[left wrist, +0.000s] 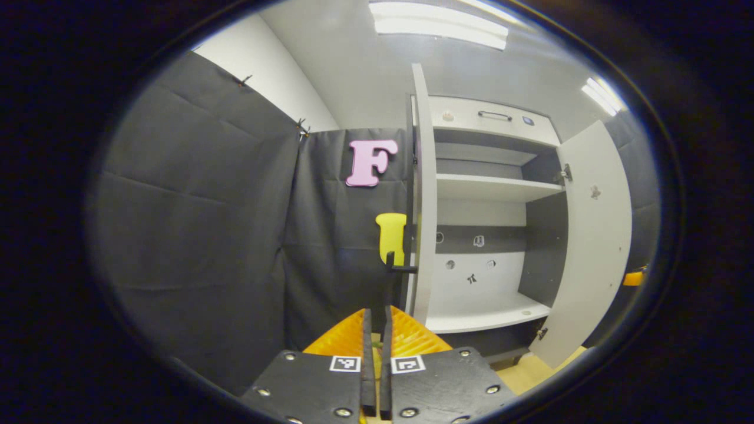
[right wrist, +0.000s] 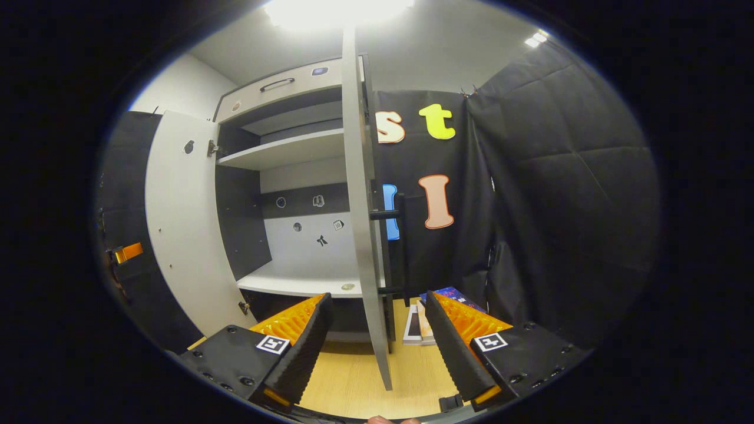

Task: Open the right door of the double-door shoe cabinet with the right hand, and open the left door with the left hand.

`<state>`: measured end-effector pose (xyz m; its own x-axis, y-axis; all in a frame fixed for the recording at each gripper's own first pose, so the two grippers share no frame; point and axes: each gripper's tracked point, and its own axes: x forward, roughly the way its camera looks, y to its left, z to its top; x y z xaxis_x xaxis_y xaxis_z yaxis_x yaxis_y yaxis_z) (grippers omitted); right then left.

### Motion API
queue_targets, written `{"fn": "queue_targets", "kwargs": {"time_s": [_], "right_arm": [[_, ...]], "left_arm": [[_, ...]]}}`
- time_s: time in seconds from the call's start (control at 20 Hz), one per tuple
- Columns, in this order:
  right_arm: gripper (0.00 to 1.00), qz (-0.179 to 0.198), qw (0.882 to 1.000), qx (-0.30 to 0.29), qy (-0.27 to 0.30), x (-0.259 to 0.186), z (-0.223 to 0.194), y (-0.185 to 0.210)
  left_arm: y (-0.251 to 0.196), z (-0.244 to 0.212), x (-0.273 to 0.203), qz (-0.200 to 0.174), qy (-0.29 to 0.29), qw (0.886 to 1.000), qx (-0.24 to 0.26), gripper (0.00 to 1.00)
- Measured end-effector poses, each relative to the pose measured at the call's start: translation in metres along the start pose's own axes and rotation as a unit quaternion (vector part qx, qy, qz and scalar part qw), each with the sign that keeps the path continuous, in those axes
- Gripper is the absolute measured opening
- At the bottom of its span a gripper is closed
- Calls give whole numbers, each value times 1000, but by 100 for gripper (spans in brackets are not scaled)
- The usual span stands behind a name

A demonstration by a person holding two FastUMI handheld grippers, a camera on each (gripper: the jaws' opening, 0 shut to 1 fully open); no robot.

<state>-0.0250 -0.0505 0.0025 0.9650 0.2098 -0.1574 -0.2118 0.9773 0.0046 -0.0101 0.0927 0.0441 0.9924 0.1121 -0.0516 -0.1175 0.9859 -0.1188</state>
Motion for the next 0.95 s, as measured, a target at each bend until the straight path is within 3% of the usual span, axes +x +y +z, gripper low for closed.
{"fn": "queue_targets", "kwargs": {"time_s": [0.05,0.1,0.3,0.55,0.95], "right_arm": [[98,1,1000,-1,-2,0,1,1],[98,2,1000,-1,-2,0,0,1],[98,12,1000,0,-15,-4,4,15],[98,13,999,-25,-35,-13,2,33],[98,10,1000,2,-28,-16,-17,46]], "left_arm": [[-6,2,-7,-1,-5,1000,1,28],[-11,3,-14,-3,-7,1000,5,39],[-19,4,-35,12,-5,999,30,98],[-51,-5,-48,-6,-2,999,37,98],[-108,-40,-63,-49,13,998,47,98]]}}
